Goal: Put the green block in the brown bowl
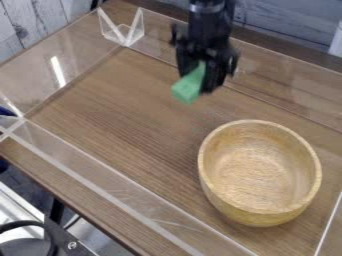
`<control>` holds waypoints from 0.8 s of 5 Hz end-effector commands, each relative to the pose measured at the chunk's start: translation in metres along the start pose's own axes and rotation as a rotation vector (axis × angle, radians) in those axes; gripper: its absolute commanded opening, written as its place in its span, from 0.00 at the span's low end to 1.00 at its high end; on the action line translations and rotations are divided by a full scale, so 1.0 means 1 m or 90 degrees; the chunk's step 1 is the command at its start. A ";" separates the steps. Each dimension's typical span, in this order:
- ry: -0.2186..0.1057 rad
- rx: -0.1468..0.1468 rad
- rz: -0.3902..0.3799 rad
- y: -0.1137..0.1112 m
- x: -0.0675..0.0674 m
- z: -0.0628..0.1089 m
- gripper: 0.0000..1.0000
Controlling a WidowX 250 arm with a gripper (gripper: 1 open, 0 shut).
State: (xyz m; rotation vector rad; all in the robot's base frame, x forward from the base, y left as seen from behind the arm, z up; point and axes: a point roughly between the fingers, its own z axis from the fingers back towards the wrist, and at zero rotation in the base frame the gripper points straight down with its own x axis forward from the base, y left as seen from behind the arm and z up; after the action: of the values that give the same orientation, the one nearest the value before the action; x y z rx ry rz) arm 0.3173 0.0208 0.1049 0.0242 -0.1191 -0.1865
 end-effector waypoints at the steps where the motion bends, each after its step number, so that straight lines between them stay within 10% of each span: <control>1: -0.063 0.010 -0.009 -0.010 0.015 0.034 0.00; 4: -0.035 -0.029 -0.071 -0.086 -0.017 0.022 0.00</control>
State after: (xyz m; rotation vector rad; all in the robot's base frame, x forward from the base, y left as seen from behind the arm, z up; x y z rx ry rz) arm 0.2774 -0.0591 0.1019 -0.0158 -0.0979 -0.3040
